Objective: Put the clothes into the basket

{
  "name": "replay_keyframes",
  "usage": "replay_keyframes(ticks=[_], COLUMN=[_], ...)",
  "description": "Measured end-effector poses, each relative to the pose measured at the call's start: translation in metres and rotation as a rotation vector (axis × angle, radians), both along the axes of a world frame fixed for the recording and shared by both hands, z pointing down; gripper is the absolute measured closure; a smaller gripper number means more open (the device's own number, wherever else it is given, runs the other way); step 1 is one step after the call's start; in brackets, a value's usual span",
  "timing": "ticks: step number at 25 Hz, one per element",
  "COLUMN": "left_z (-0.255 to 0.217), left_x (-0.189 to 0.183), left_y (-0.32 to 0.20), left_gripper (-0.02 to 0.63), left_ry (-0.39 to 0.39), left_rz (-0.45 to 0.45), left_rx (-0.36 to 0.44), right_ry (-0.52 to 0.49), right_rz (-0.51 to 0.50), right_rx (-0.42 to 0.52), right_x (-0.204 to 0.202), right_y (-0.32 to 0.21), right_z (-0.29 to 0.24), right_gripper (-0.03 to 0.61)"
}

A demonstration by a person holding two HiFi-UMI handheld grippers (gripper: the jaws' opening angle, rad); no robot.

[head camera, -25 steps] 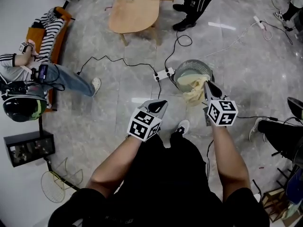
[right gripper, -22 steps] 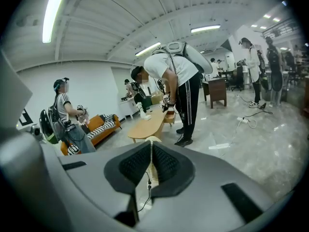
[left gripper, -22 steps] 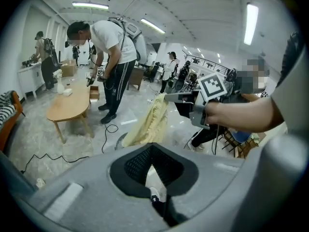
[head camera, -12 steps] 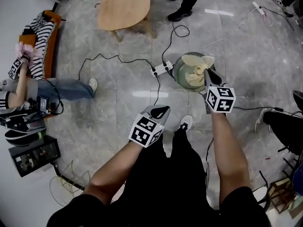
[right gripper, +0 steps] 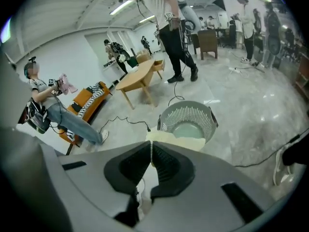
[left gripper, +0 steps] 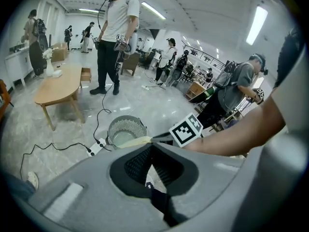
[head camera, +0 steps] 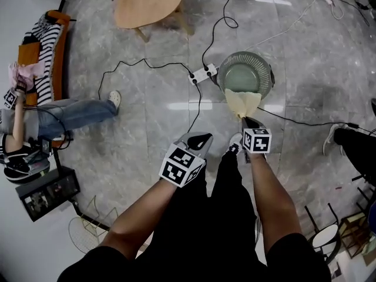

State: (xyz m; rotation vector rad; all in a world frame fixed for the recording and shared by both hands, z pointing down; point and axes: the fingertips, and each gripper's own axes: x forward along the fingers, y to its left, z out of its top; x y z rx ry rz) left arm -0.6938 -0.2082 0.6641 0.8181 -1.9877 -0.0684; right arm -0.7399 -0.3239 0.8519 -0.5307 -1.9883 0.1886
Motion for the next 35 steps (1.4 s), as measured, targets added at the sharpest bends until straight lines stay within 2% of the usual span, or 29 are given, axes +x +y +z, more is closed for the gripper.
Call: replay_keyframes(ticks=[5,9,12,14,15,18,21,25,29,35], left_z=[-0.002,-0.008,-0.011,-0.011,-0.012,-0.015,-0.023,-0.042,-0.069,-0.111], left_x=[0.000,0.001,0.006,0.011,0.013,0.018,0.024,0.025,0.021,0.033], left_y=[0.014,0.023,0.030,0.033,0.034,0.035,0.036,0.042,0.047,0.063], left_gripper=[0.614,0.614,0.614,0.614,0.614,0.614,0.614,0.614,0.614,0.614], left_ry=[0.002,-0.008,-0.014,-0.013,-0.013,-0.017,-0.030,-0.061,-0.112,-0.183], left_rz=[0.007,0.029,0.044,0.052,0.057,0.075,0.097,0.115,0.134,0.182], left_rx=[-0.003,0.003,0.002,0.003,0.005,0.014,0.022,0.037,0.060,0.108], right_ry=[0.085,0.102,0.164,0.220,0.238,0.240,0.213,0.155,0.018,-0.216], right_rz=[0.005,0.061,0.081,0.062,0.047,0.017,0.028,0.056,0.055,0.093], right_rx=[0.003,0.007,-0.022,-0.045,-0.050,-0.049,-0.071,-0.126,-0.135,-0.207], right_x=[0.043,0.044,0.047,0.056,0.061,0.075,0.088,0.099,0.088,0.072], right_y=[0.016,0.018,0.024,0.032,0.036,0.043,0.044,0.047,0.046,0.065], right_z=[0.018,0.023,0.029,0.029,0.027,0.018,-0.003,-0.042,-0.104,-0.226], right_gripper=[0.552,0.552,0.548,0.404,0.383,0.382,0.392,0.449,0.538,0.563])
